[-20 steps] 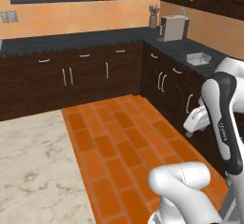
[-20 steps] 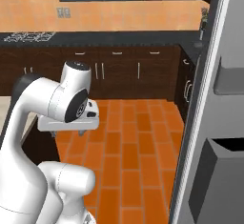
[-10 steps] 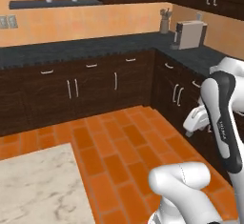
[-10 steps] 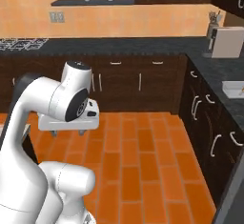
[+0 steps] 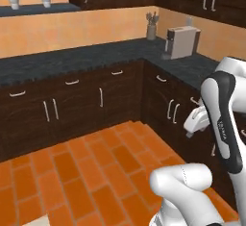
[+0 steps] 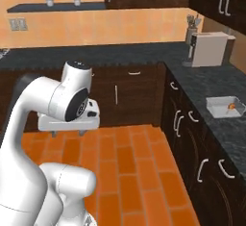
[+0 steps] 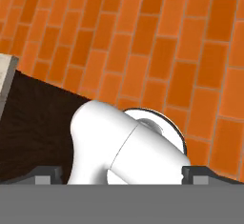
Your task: Take the meat container that has the chicken drumstick and place it on the second highest rack of the freezer. Then take the vegetable container that has the carrot and tomato and place it on the highest rack of the freezer.
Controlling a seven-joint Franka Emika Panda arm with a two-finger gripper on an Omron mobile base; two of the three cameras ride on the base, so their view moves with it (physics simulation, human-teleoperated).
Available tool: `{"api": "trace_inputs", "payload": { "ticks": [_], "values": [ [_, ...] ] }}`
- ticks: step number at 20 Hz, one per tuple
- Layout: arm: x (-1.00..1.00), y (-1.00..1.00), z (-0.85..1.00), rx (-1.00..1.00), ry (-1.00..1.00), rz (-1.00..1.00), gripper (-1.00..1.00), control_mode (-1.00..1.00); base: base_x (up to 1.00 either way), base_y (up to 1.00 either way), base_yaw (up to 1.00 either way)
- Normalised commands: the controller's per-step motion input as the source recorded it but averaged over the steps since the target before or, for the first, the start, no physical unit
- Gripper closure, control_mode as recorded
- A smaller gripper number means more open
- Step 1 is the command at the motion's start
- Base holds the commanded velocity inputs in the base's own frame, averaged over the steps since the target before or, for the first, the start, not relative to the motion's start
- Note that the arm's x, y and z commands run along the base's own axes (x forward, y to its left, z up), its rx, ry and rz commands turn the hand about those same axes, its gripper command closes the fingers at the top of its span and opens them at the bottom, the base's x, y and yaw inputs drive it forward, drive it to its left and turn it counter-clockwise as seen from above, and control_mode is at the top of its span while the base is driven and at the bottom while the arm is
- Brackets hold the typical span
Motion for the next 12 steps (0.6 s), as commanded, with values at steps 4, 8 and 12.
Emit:
{"api": "trace_inputs", "payload": {
  "ticks": [4,8,12],
  "values": [
    [0.0,0.0,0.0,0.0,0.0,0.0,-1.0,1.0,0.8,-0.15,-0.47],
    [0.0,0.0,0.0,0.0,0.0,0.0,-1.0,1.0,0.59,-0.01,-0.63],
    [0.0,0.0,0.0,0.0,0.0,0.0,-1.0,1.0,0.54,0.0,-0.75]
  ]
}}
